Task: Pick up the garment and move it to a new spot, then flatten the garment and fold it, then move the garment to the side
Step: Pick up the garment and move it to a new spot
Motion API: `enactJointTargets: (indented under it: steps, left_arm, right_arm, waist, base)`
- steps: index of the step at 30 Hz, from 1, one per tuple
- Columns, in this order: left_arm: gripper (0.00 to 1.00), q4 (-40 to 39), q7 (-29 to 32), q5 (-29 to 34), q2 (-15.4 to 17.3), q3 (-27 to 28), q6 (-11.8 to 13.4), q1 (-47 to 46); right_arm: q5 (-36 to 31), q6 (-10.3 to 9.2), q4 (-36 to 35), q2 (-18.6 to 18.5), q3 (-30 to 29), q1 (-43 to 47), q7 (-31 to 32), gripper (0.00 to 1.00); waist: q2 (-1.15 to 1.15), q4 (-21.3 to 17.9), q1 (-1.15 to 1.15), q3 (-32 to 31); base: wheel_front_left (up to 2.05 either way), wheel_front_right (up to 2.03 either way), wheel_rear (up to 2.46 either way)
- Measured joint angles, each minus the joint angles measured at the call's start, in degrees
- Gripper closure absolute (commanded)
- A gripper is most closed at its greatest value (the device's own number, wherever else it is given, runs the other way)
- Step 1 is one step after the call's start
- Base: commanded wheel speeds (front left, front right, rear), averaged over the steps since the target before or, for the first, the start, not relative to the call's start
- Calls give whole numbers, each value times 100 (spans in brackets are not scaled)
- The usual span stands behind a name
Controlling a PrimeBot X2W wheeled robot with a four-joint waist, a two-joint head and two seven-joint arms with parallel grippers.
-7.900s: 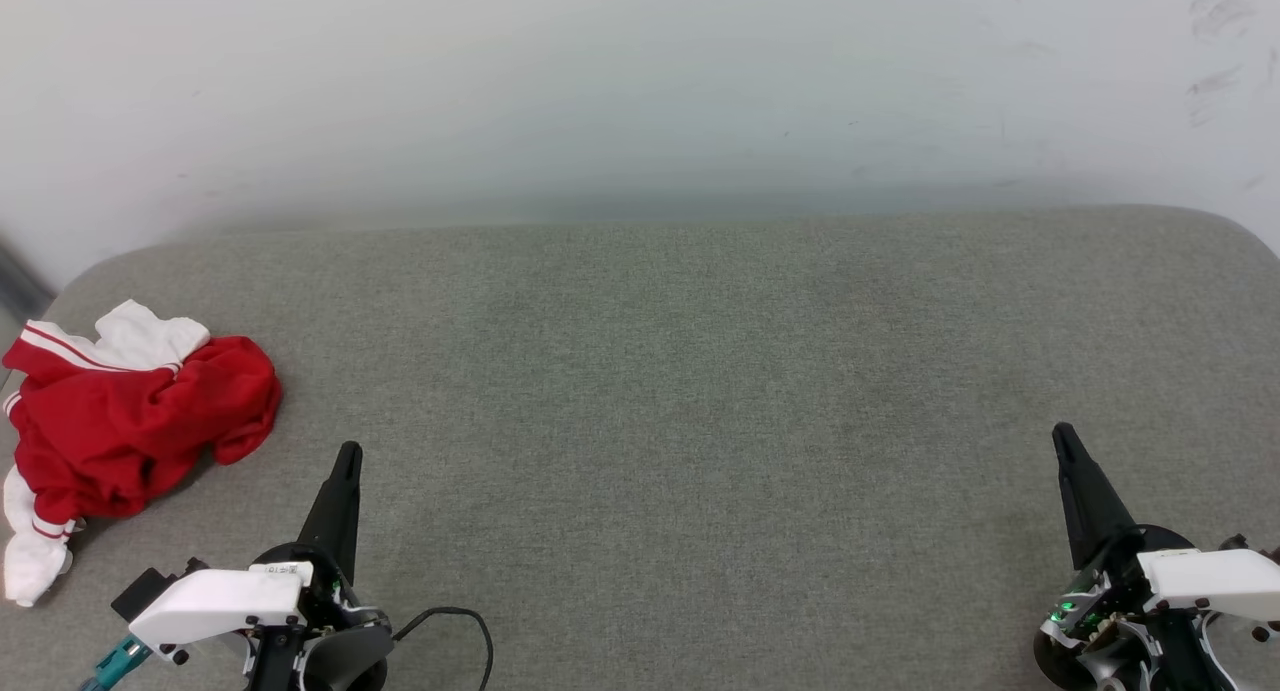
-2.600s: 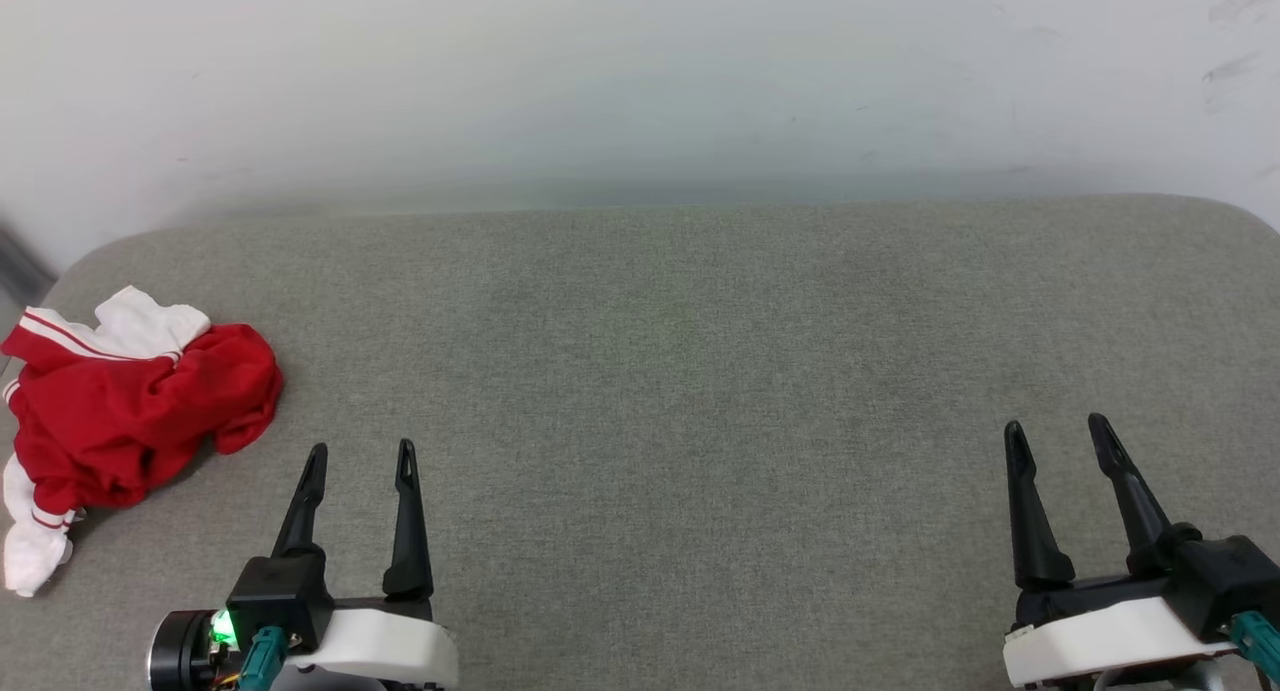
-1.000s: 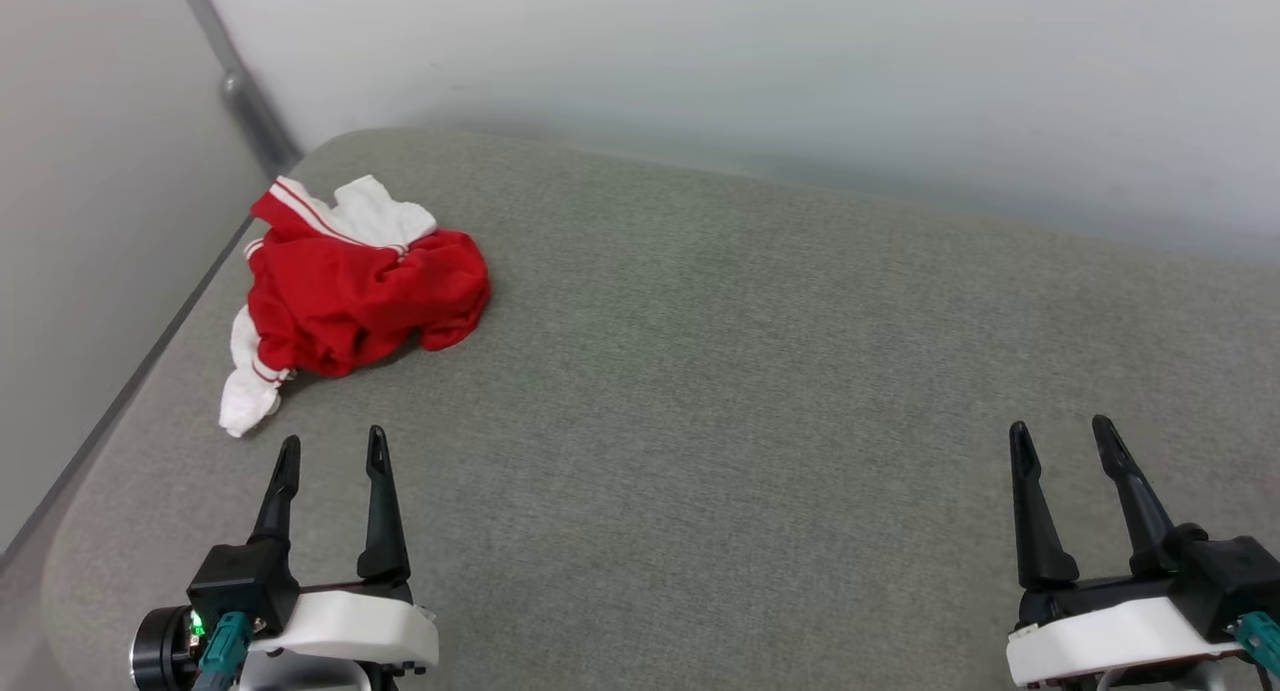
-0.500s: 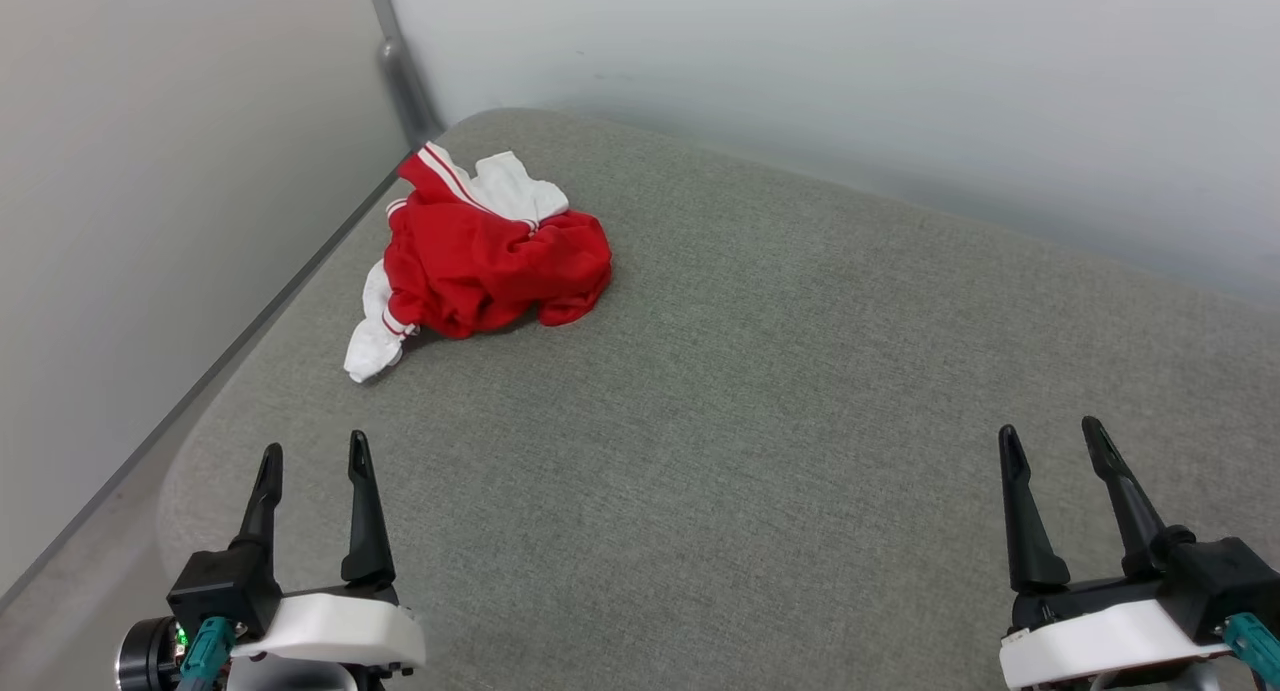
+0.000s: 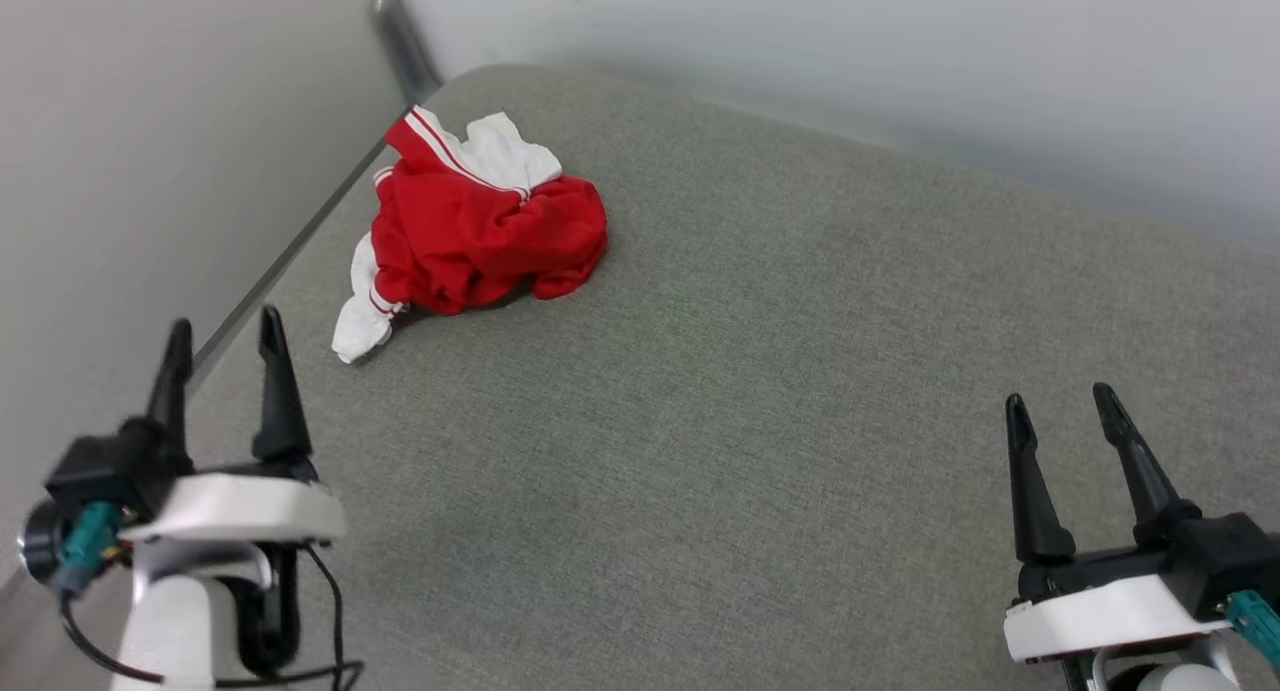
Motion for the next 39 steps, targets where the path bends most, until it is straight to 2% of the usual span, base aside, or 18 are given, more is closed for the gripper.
enactJointTargets:
  steps: [5,11,14,19,26,30,39]
  left_arm:
    - [0,330,0,-105,342,312,-232,-1076]
    - [0,1005,0,-380,903,414,-297,-2237]
    - [0,1388,0,-561,1241,240,-311,-2707]
    - [0,2152,212,-1104,1934,-468,-316,-3422]
    - [0,2725,1611,-2156,2767,-1466,-318,-4192]
    - [0,2967,2751,-2655,3182,-1981,-318,-4479]
    - [0,2993,4968,-3787,3673,-2976,-318,-4750]
  right_arm:
    - [-267,0,-115,1,-34,-252,0,0]
    - [-508,0,-291,1,-101,-506,0,0]
    - [-576,0,-376,2,-141,-627,0,0]
    - [-666,0,-495,2,-231,-733,0,0]
    - [-740,0,-631,2,-276,-910,0,0]
    - [-740,0,-708,2,-286,-987,0,0]
    - [-736,0,-680,1,-335,-1154,0,0]
  waist:
    - [0,-133,0,385]
    - [0,-355,1,948]
    - [0,-488,1,1233]
    - [0,-704,1,1657]
    - [0,-994,2,2078]
    - [0,-1157,1,2264]
    - [0,-1396,1,2646]
  base:
    - [0,0,0]
    - [0,0,0]
    - [0,0,0]
    - [0,0,0]
    - [0,0,0]
    - [0,0,0]
    - [0,0,0]
